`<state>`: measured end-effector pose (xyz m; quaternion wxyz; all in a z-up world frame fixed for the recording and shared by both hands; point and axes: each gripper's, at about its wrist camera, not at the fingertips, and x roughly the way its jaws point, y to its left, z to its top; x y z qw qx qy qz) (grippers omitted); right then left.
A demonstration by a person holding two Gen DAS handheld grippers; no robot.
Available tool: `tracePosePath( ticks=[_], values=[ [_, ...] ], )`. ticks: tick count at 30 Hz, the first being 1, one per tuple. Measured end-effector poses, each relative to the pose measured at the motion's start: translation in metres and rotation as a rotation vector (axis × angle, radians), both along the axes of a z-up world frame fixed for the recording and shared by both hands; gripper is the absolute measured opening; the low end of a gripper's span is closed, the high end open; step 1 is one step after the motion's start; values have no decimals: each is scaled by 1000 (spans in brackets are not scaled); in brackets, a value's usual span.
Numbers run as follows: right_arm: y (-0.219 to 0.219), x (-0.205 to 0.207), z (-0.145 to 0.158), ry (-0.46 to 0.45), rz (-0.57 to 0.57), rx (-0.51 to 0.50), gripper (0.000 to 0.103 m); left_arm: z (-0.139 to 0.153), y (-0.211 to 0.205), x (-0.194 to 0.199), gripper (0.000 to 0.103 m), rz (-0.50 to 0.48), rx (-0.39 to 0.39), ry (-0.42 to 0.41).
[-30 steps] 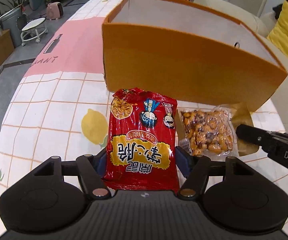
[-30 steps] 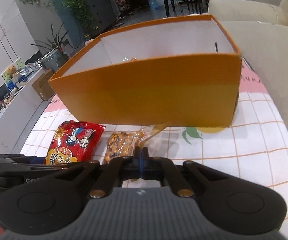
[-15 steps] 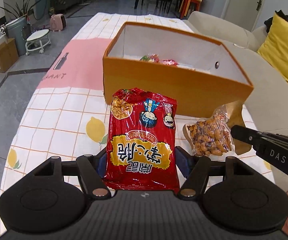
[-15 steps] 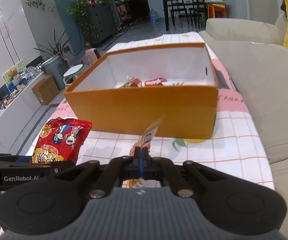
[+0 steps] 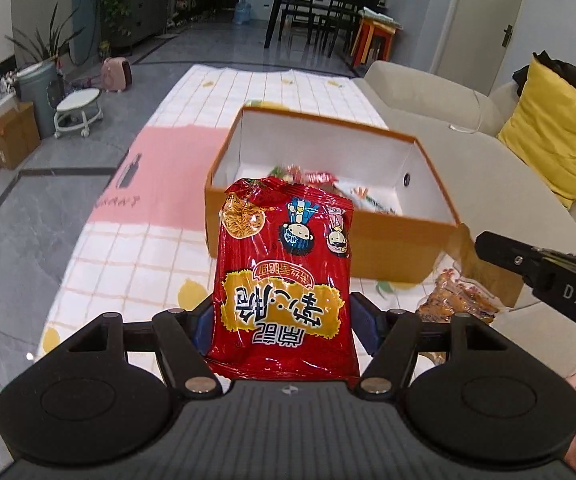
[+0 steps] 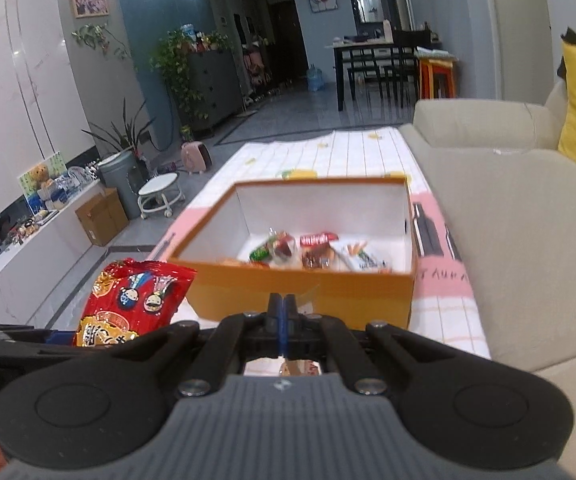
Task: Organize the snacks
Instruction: 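Carry both bags into the orange box and open both tools to release them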
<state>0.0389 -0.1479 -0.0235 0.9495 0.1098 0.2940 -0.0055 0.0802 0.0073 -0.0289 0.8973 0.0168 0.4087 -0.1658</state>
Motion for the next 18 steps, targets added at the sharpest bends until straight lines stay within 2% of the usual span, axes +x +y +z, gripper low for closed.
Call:
tracePosePath(
  ticks=[6, 18],
  values=[
    [-4, 13, 10, 14, 33, 22, 0, 6, 1, 11, 77, -25, -12, -7],
    [-12, 75, 47, -9, 106, -37, 0, 10, -10, 48, 75, -70, 15, -10]
  ],
)
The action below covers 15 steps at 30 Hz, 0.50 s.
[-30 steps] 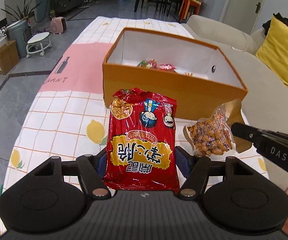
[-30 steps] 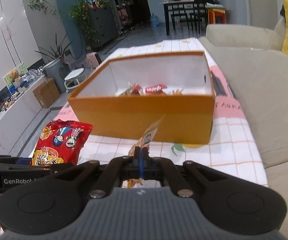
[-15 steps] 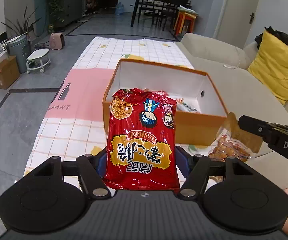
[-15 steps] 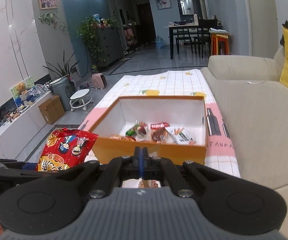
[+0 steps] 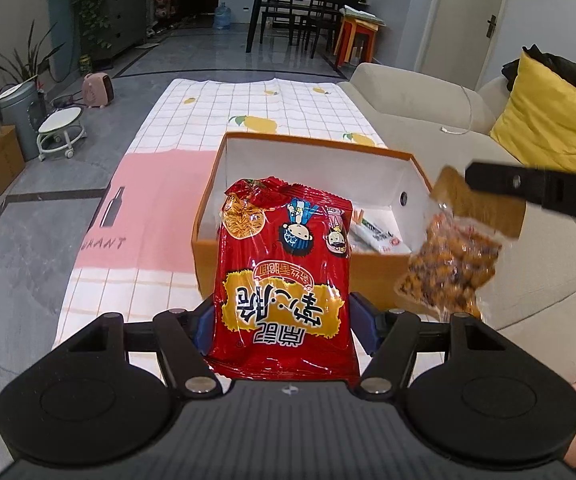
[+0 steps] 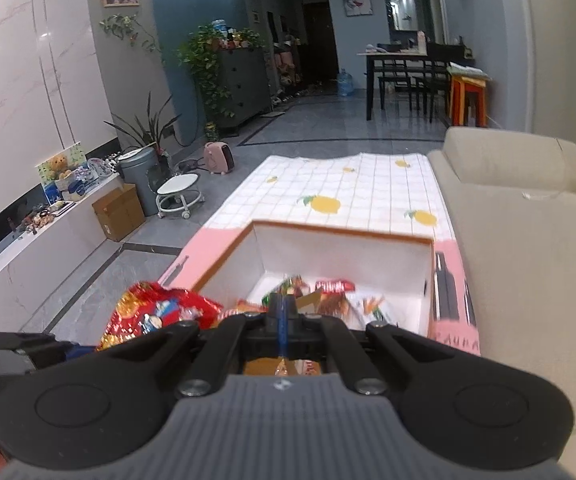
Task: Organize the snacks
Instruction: 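Carry both bags into the orange box and open both tools to release them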
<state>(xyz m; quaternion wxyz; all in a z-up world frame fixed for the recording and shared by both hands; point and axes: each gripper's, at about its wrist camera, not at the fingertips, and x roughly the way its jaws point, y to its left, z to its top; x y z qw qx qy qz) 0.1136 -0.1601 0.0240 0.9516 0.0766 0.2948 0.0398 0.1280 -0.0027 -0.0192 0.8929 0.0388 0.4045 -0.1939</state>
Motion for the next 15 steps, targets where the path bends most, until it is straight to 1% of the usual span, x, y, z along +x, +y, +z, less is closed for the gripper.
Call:
tracePosePath(
  ticks=[4, 7, 12, 15],
  values=[
    [-1, 26, 15, -22, 23, -50, 0, 10, -7, 23, 75, -16, 12, -15],
    [-3, 46, 22, -33, 32, -107, 0, 16, -14, 43, 75, -27, 27, -29],
    [-8, 80, 15, -19, 38, -213, 0, 15, -31, 81, 75, -41, 46, -11],
    [-16, 101, 1, 4, 36, -266, 0, 4, -44, 101, 75, -59, 94, -1]
  ],
)
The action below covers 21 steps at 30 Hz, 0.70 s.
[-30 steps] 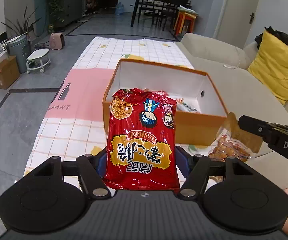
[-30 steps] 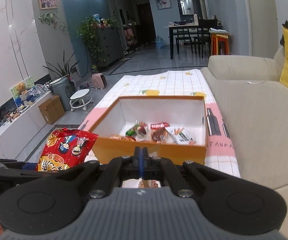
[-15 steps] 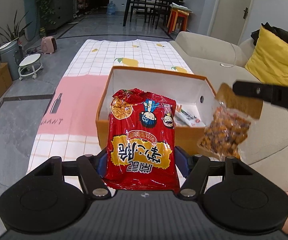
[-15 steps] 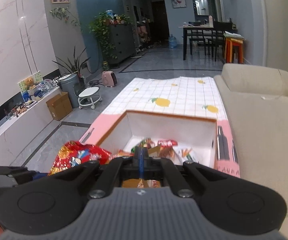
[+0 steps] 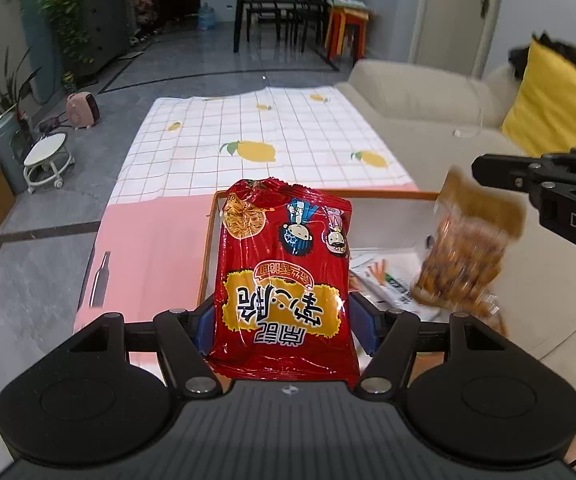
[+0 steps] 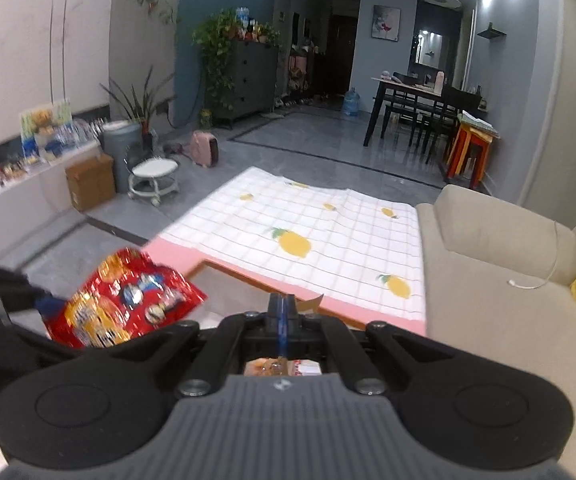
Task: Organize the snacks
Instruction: 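Carry both bags into the orange box and open both tools to release them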
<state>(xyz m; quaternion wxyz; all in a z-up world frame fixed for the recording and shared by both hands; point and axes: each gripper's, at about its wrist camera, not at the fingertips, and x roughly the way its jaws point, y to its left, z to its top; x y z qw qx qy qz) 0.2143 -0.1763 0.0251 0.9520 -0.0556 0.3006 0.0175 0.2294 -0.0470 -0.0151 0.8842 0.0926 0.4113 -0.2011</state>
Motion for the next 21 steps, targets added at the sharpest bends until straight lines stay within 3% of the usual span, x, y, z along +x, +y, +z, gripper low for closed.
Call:
tracePosePath(
  ticks=[5, 9, 21],
  values=[
    [-12, 34, -28, 48, -8, -91, 0, -33, -23, 34, 75, -30, 160, 14],
    [-22, 54, -54, 100, -15, -103, 0, -56, -33, 53, 75, -52, 205, 59],
    [-41, 84, -102, 305, -6, 71, 0, -102, -53, 71, 76, -148, 308, 176]
  ],
)
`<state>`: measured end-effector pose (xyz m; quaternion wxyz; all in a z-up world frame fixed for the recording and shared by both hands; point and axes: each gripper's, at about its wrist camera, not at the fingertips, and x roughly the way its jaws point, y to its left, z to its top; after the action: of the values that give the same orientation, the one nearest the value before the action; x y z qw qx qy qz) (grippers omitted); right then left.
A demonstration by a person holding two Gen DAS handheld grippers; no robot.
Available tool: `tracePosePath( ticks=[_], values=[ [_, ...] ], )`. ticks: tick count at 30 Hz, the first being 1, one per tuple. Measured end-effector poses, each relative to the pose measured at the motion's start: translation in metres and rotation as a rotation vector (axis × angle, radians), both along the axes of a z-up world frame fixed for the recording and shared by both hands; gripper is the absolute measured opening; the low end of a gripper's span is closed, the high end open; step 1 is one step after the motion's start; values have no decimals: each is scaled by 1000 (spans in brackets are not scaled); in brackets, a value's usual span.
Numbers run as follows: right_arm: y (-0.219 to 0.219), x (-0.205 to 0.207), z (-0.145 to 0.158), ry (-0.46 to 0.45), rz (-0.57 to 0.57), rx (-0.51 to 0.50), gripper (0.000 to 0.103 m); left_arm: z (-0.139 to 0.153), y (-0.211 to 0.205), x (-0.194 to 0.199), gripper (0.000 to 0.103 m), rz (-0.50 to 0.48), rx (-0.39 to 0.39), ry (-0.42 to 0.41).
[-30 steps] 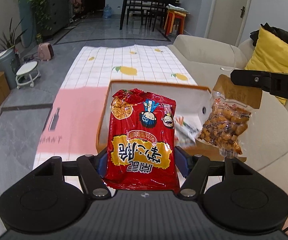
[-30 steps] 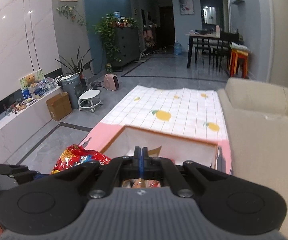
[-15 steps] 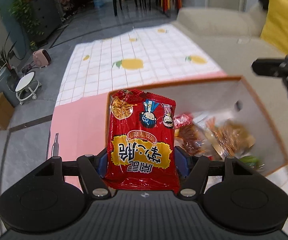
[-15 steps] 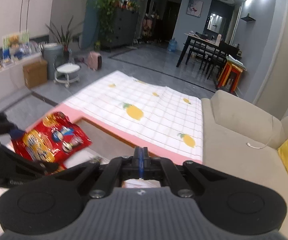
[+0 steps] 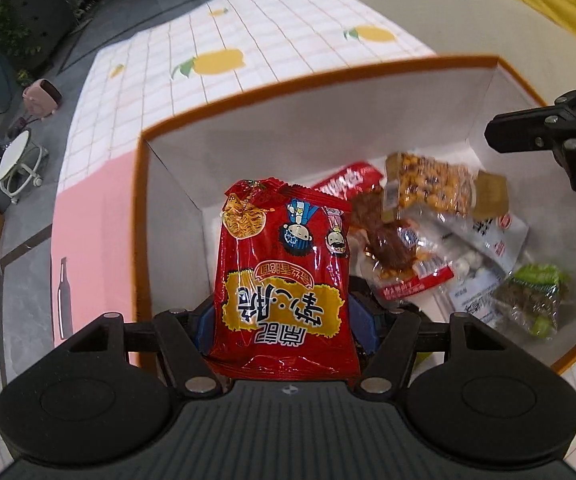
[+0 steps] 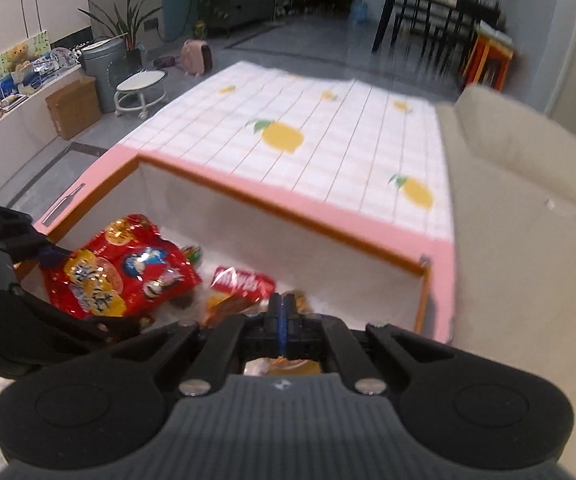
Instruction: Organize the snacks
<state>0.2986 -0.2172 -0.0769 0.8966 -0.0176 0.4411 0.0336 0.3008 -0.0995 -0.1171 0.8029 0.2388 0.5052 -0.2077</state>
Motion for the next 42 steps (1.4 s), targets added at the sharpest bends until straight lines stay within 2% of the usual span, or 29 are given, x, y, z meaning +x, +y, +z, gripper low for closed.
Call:
tracePosePath(
  ticks=[4, 6, 9, 14, 16, 18, 22, 27, 33, 35, 40, 42],
  values=[
    [5, 0, -10, 26, 9, -10, 0, -6, -4, 4, 78, -2, 14, -3],
    [5, 1, -13, 35, 6, -12, 0, -7, -4, 6, 84, 0, 8, 1],
    [4, -1, -14, 45, 3, -15, 0, -8, -4, 5, 87, -1, 2, 0],
    [0, -6, -10, 80, -15, 21, 1, 2, -3, -1, 90, 13, -18, -32],
    [-1, -8, -8, 92, -22, 29, 7, 11, -4, -4, 90, 10, -27, -57],
    [-1, -11, -3, 94, -28, 33, 24, 22, -5, -8, 90, 7, -33, -84],
    [1, -20, 11, 91, -31, 55, 30, 47, -3, -18, 90, 10, -66, -126],
    [-1, -35, 41, 81, -50, 89, 43, 83, 3, -39, 90, 9, -96, -196],
    [2, -77, 88, -25, -72, 103, 57, 129, 21, -76, 89, 52, -167, -326],
    [3, -95, 101, -62, -85, 105, 67, 142, 27, -92, 89, 65, -187, -371],
    [16, -146, 127, -166, -97, 88, 69, 167, 44, -137, 89, 83, -232, -451],
    [21, -168, 134, -205, -105, 92, 77, 175, 54, -154, 89, 98, -252, -473]
  ],
)
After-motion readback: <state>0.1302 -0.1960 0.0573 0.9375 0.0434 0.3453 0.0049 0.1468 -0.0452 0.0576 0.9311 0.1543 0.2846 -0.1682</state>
